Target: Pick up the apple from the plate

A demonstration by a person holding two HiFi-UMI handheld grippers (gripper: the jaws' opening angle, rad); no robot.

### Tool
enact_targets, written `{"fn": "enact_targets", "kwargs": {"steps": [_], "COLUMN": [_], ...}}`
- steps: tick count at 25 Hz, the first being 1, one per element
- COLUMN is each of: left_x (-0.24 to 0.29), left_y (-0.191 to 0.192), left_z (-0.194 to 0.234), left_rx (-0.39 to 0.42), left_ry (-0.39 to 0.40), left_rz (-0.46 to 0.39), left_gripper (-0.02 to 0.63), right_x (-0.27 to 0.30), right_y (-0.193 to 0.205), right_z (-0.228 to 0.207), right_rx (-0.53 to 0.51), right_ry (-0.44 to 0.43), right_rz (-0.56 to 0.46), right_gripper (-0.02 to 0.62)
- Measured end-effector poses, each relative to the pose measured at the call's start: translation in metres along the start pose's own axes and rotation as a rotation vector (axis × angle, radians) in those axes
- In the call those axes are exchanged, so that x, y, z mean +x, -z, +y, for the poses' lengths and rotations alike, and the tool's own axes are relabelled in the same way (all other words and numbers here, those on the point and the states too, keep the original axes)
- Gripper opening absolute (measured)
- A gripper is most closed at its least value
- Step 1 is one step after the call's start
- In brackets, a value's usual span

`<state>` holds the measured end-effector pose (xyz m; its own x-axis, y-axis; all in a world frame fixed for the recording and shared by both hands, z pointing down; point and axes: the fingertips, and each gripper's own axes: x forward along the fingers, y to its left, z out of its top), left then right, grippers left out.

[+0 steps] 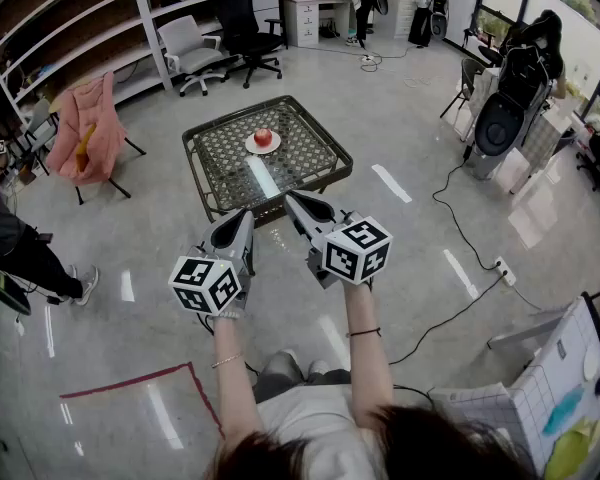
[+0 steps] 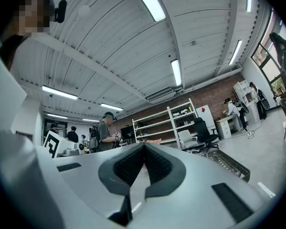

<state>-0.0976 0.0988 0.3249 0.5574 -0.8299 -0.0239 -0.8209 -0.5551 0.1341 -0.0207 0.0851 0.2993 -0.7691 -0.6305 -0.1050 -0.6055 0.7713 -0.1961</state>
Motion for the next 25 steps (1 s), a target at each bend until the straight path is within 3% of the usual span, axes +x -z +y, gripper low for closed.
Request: {"fn": "enact_targets", "kwargs": {"steps": [25], "left_x": [-0.001], "left_y": [0.013], "left_z": [0.017], "left_rx": [-0.029], "left_ry": [-0.061], "left_rz": [0.028], "left_gripper": [0.012], "right_x": [-0.001], "right_y": [0.009], "right_z": [-0.028], "right_rx": [0.011], "right_ry": [0.038], "right_rz": [0.016], "right_gripper": [0.009]}}
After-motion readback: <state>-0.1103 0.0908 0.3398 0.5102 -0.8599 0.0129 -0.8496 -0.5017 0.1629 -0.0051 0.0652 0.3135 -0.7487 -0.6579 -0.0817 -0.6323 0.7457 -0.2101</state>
